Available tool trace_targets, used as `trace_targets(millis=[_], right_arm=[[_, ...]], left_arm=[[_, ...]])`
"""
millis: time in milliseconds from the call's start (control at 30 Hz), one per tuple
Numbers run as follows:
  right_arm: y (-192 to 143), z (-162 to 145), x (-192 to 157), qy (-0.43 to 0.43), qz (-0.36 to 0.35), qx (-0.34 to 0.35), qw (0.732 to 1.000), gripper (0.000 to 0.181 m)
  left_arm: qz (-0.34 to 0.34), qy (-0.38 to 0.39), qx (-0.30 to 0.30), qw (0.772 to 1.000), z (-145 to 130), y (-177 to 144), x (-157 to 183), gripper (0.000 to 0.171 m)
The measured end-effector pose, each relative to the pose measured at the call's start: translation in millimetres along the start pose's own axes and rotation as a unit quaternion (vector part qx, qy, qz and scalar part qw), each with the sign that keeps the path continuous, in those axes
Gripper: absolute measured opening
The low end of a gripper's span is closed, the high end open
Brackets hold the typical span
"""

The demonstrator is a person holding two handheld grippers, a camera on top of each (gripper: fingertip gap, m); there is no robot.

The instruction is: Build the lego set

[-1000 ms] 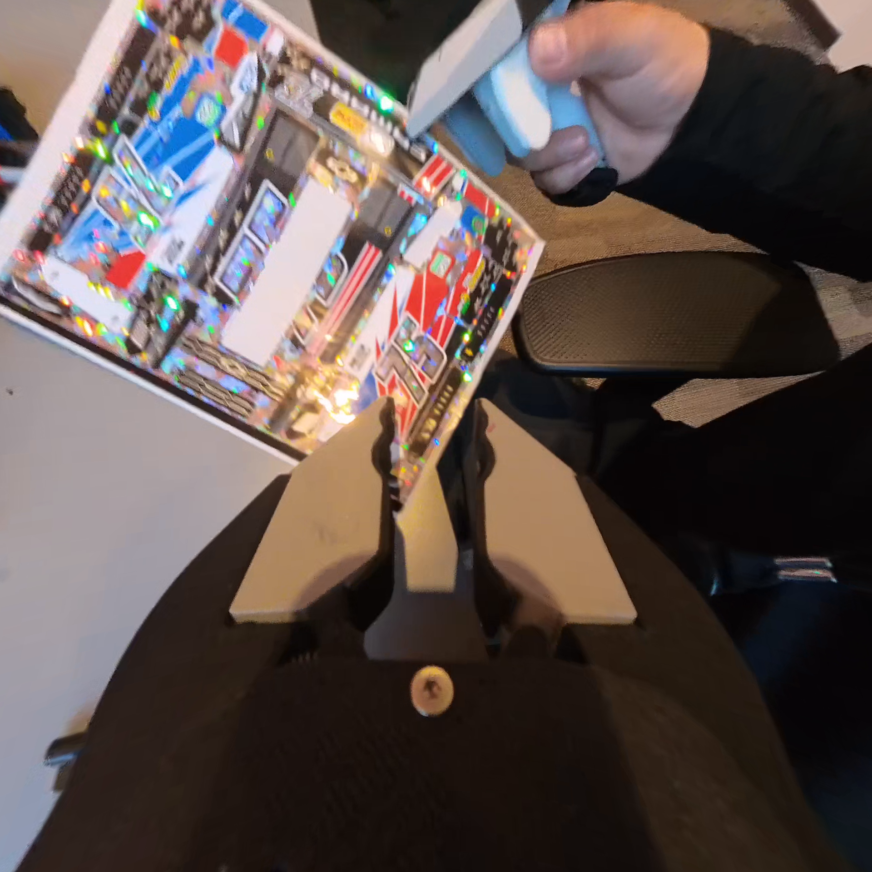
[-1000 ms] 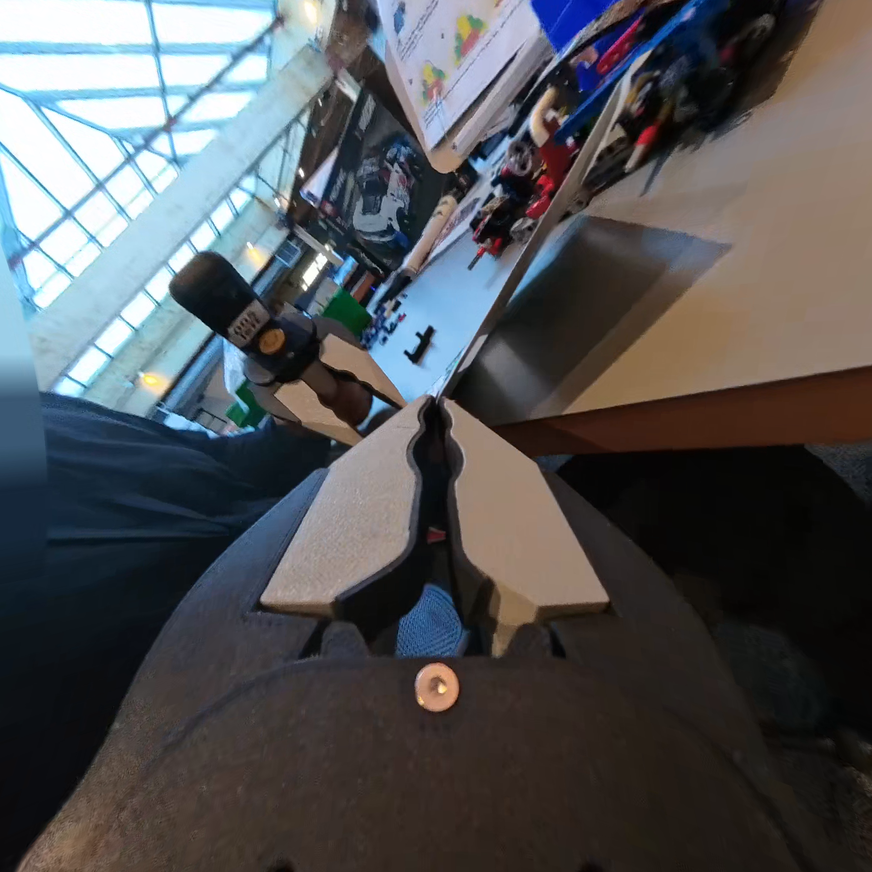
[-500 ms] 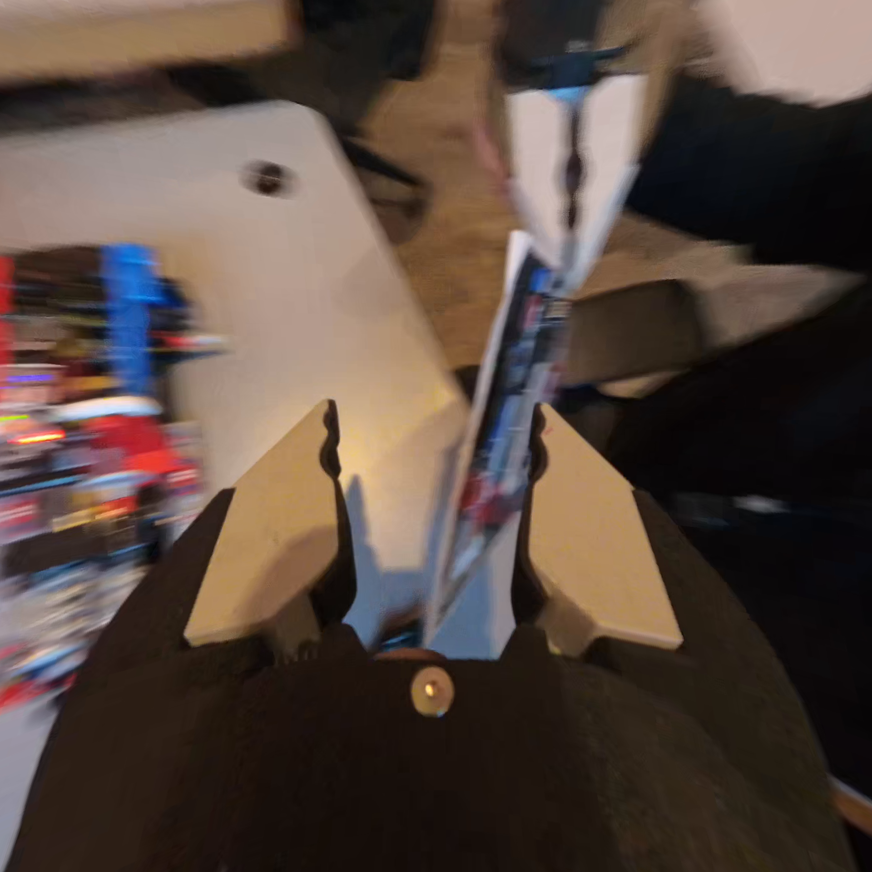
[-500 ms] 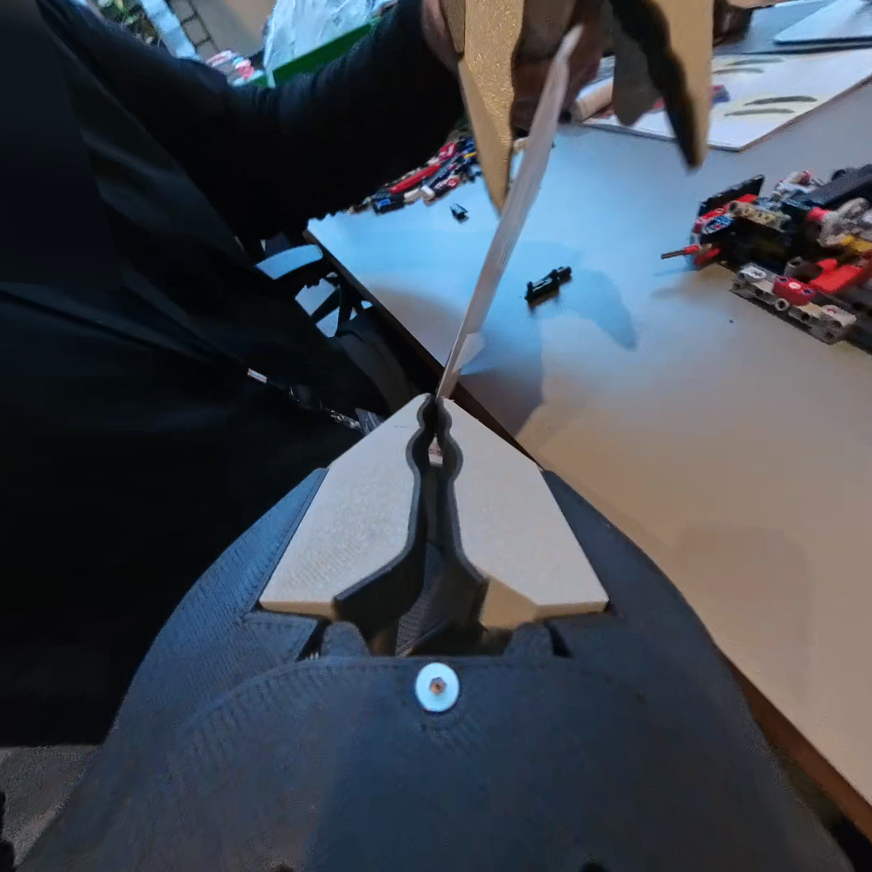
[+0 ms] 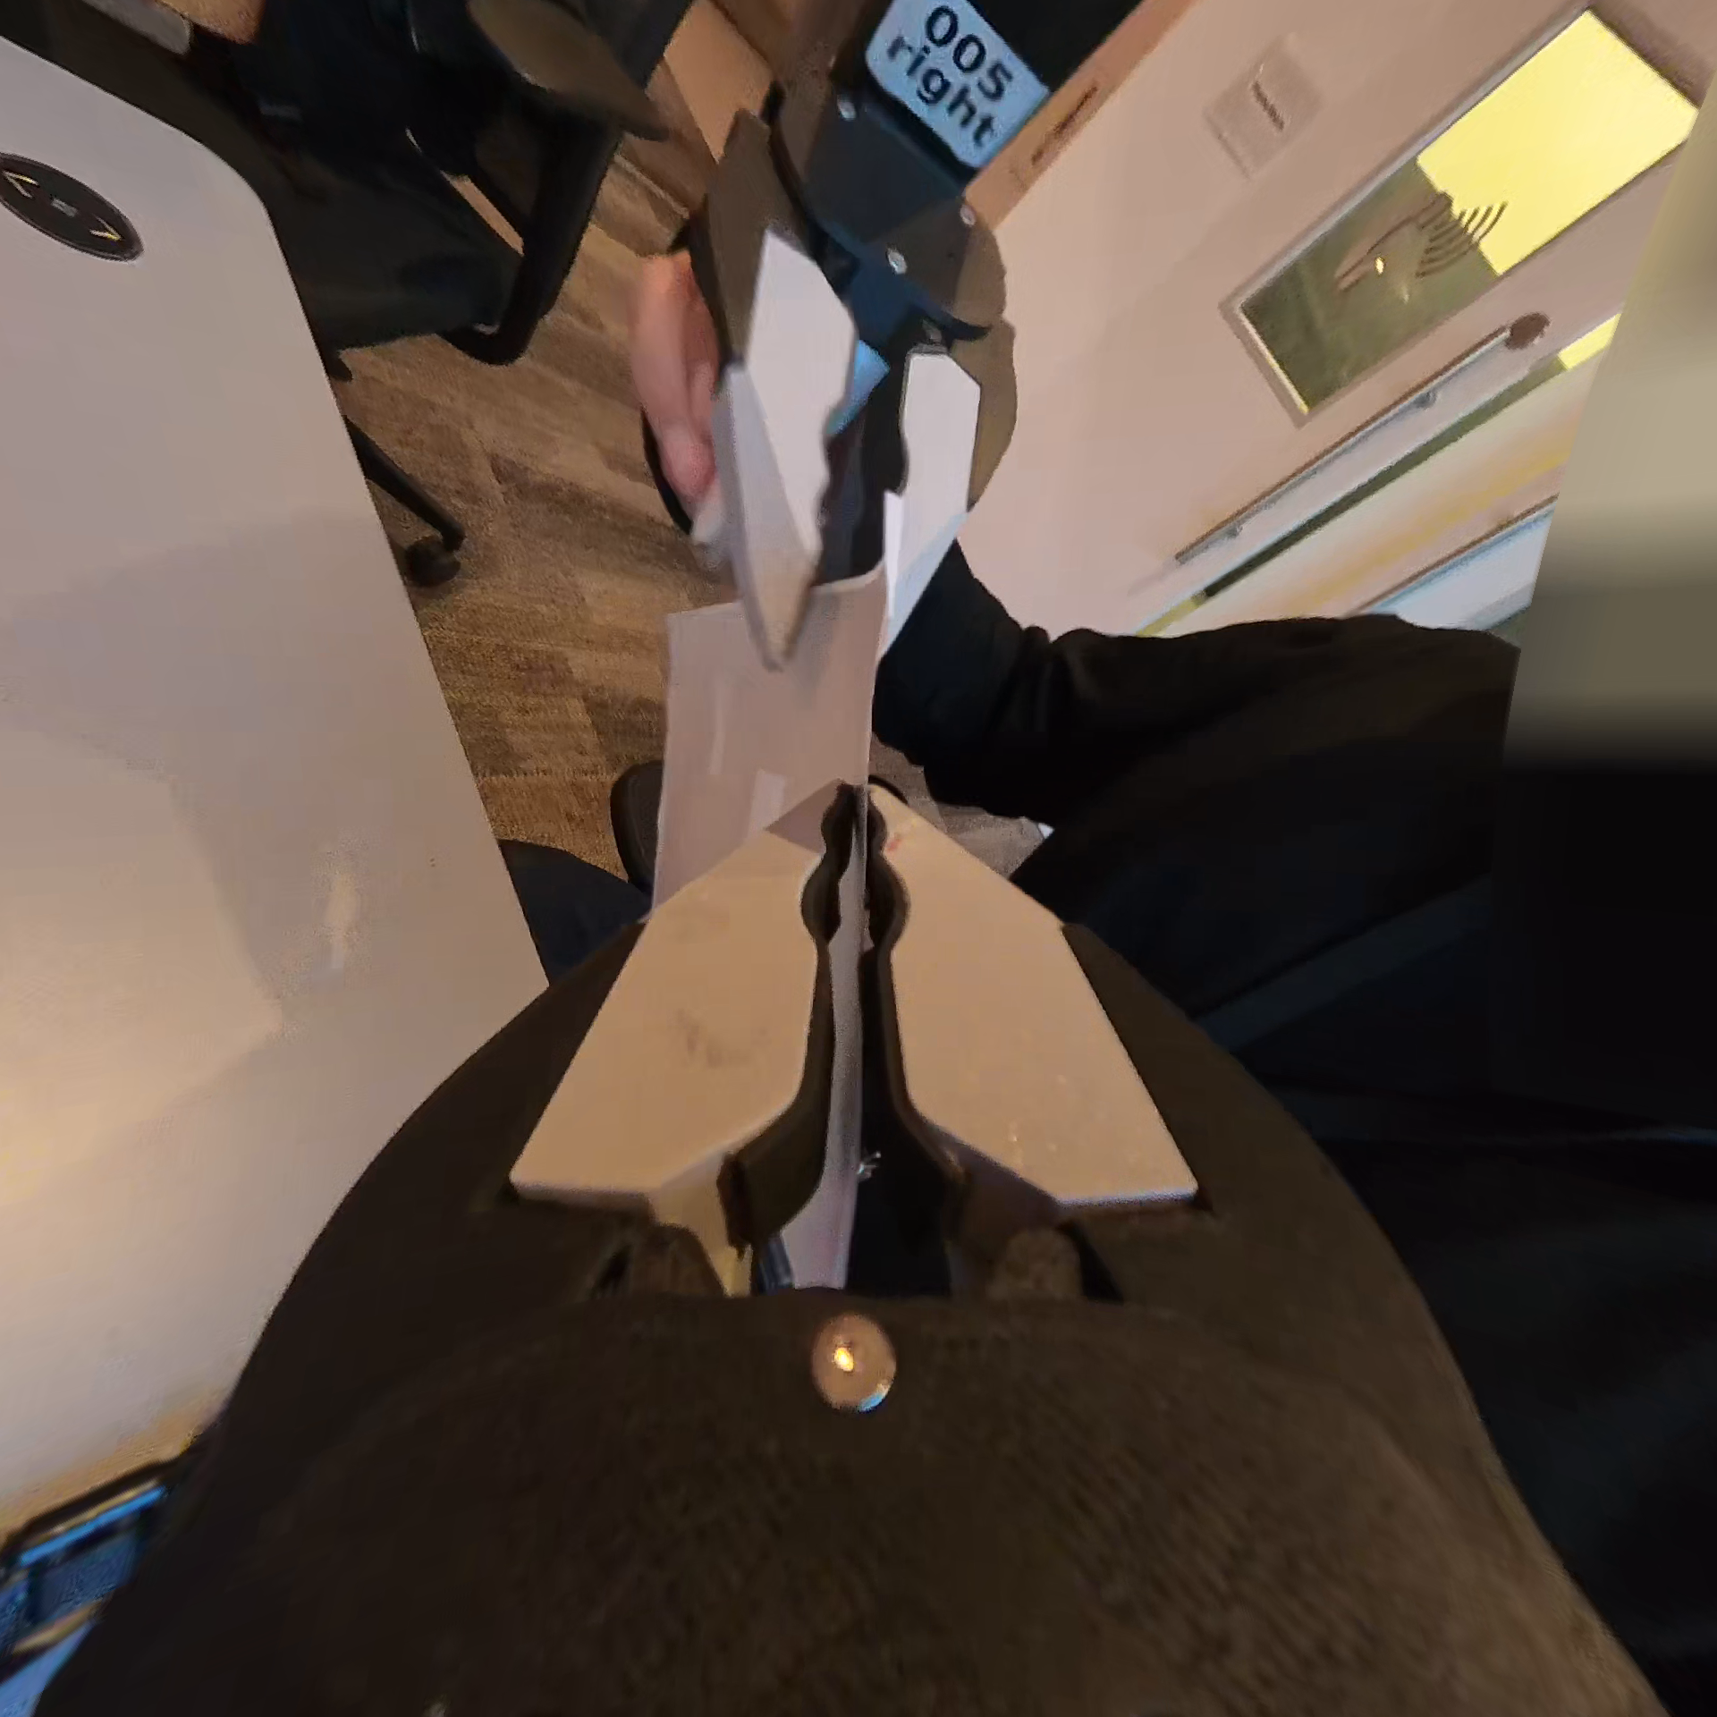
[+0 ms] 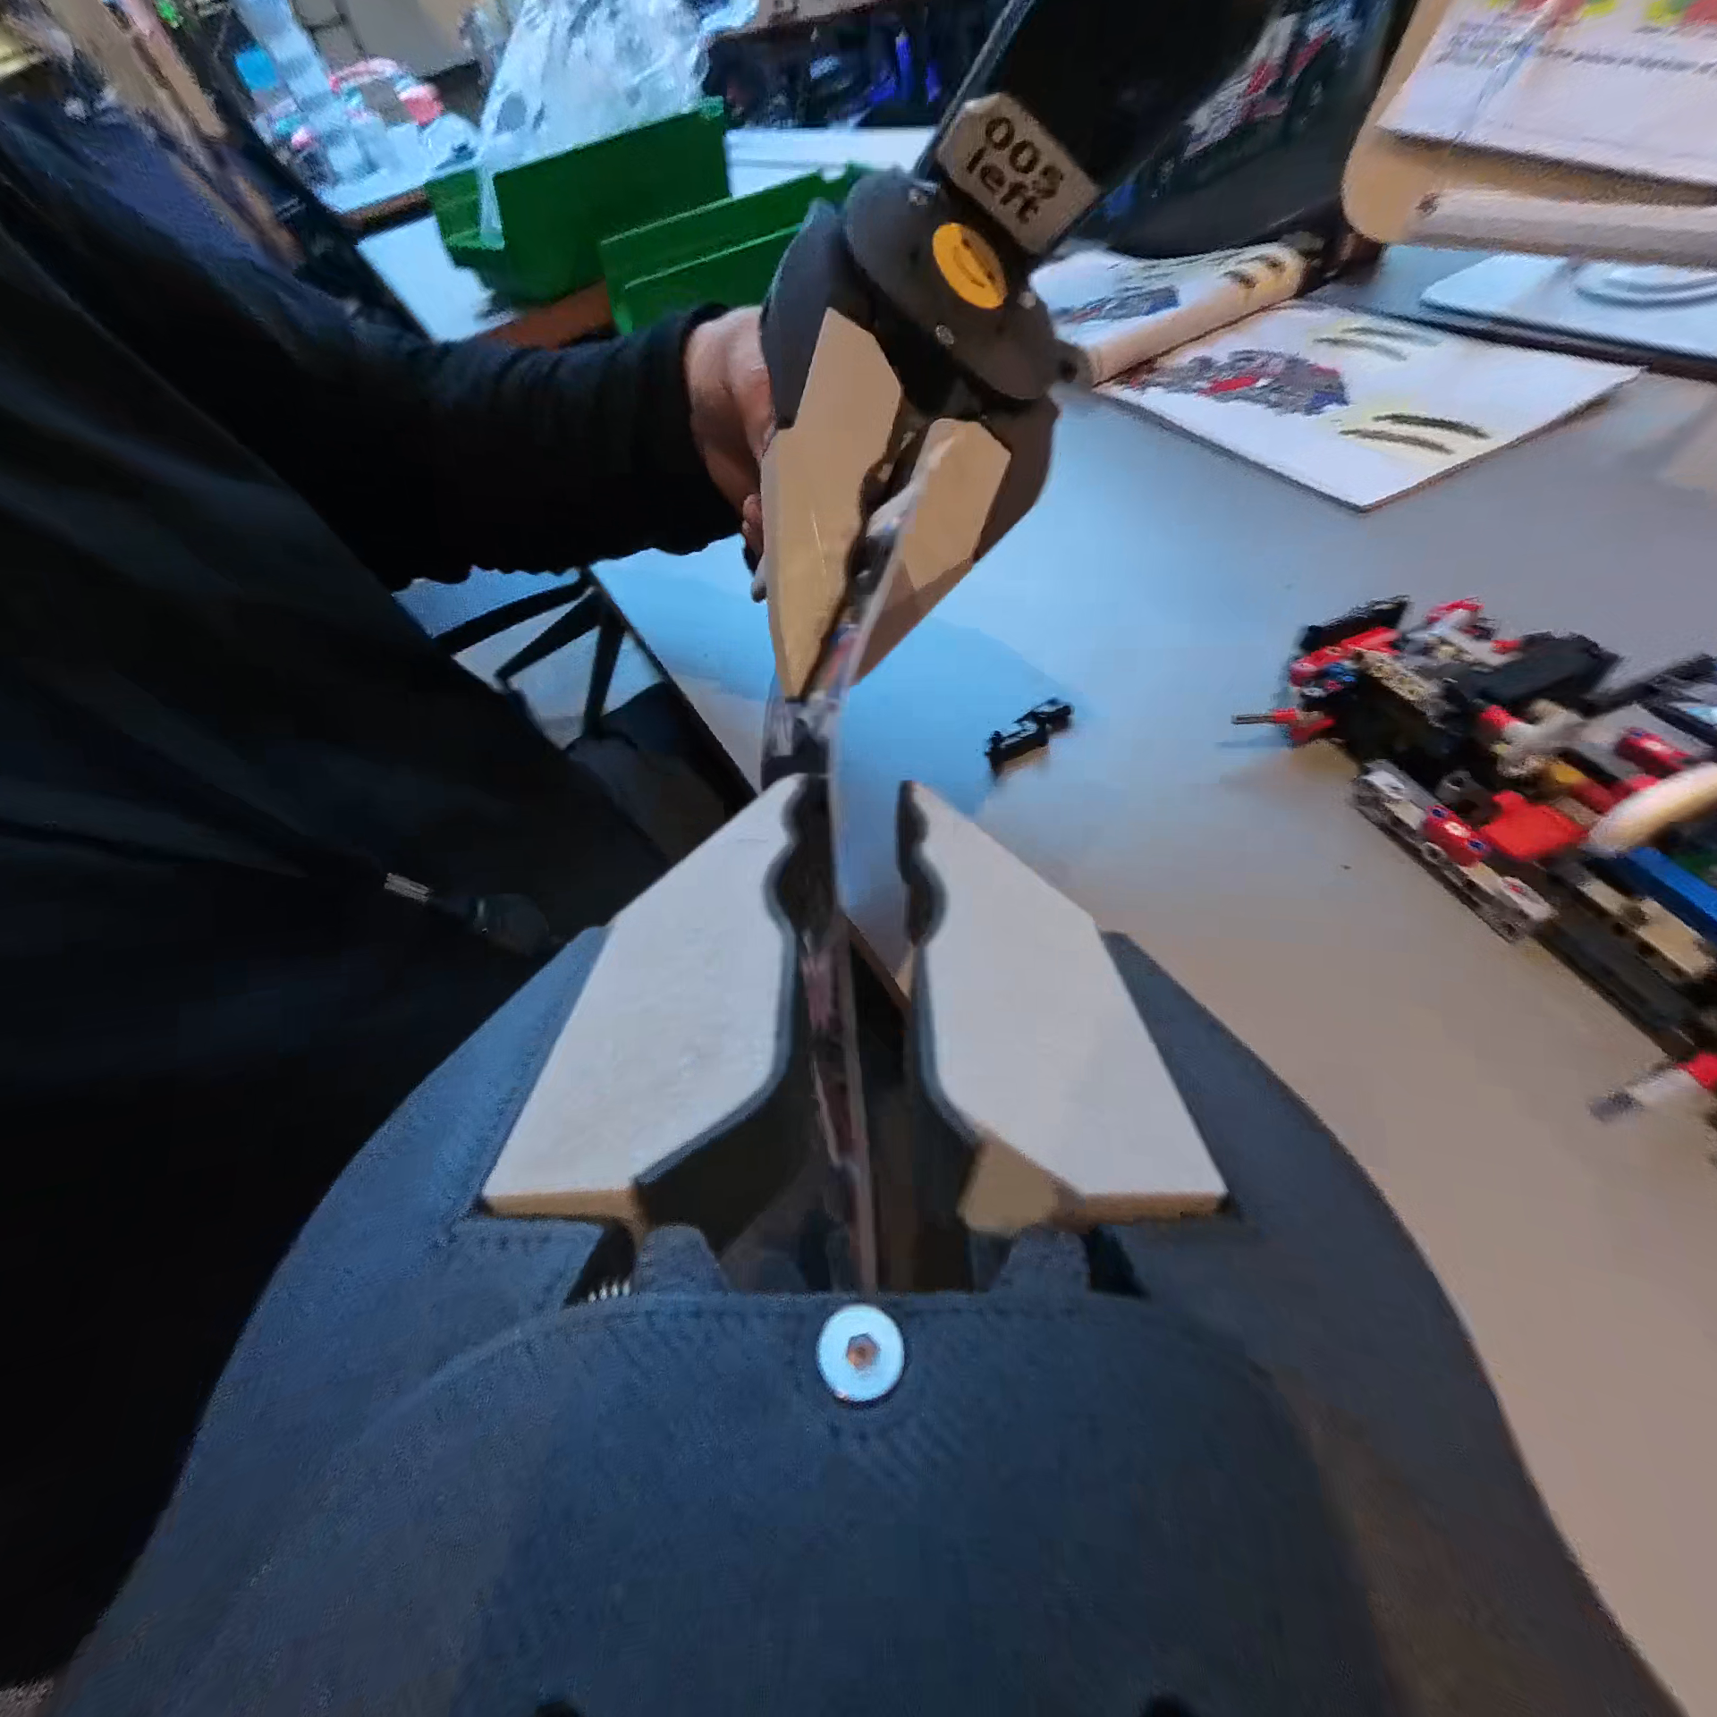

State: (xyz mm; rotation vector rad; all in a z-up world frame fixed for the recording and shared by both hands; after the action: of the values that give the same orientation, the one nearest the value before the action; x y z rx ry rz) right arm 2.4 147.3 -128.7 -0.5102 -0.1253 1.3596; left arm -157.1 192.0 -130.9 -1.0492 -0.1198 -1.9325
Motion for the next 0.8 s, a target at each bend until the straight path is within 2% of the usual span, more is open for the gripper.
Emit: trace_targets(millis=[33,100,167,233,300,367,467,533,567,600,667,800], right_arm=[[5.4,3.2,-1.7,-0.005,0.021,-0.002,1.000,0.000],[11.6,7.5,-1.3,0.003,0.048,0.001,0.999,0.000],[15.6,7.6,3.5,0.035,0.071,-0.008,0.997,0.000],[19.3,6.2,10.9,0.076,0.091,-0.017,0.993,0.000],[24.0,5.3,17.9,0.122,0.129,-0.028,0.984,0.000],[31.5,4.5,26.1,0.167,0.170,-0.043,0.970,0.000],[45.7,2.3,38.4,0.221,0.217,-0.064,0.949,0.000],[54.7,0.7,41.8,0.242,0.247,-0.077,0.935,0.000],[58.4,0.2,41.1,0.246,0.262,-0.085,0.929,0.000],[62.0,-0.6,40.1,0.249,0.276,-0.093,0.924,0.000],[68.5,-3.3,39.7,0.254,0.285,-0.112,0.918,0.000],[75.1,-5.7,39.9,0.262,0.313,-0.120,0.905,0.000]], left_arm=[[0.001,-0.002,0.010,1.000,-2.4,-2.2,1.7,0.000],[0.022,0.013,0.023,0.999,-7.3,-10.5,6.7,0.000],[0.114,0.073,0.035,0.990,-9.6,-27.7,15.3,0.026],[0.233,0.169,0.019,0.957,-13.1,-47.1,32.2,0.030],[0.304,0.246,-0.029,0.920,-16.7,-53.4,50.8,0.031],[0.335,0.301,-0.095,0.888,-19.6,-44.8,63.6,0.032],[0.362,0.409,-0.171,0.820,-25.4,-20.1,76.6,0.027],[0.386,0.439,-0.220,0.781,-29.5,-10.3,70.7,0.026],[0.396,0.432,-0.251,0.770,-31.4,-8.8,62.7,0.029],[0.402,0.416,-0.274,0.768,-32.3,-8.8,54.3,0.035],[0.396,0.385,-0.288,0.782,-32.5,-9.8,43.6,0.049],[0.388,0.387,-0.271,0.791,-34.0,-9.0,40.9,0.054]])
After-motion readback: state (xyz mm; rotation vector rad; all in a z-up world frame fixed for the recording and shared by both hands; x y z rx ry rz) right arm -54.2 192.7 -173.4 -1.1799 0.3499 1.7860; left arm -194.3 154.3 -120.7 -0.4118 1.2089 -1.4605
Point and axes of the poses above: each gripper's, where its closed fingertips meet, y out along the fingers, z out of its top, x = y × z across the jaws, the point moved 8 cm from there along -y, back along the fingers, and after that the axes turned 7 degrees about -x, right-handed, at the moved point
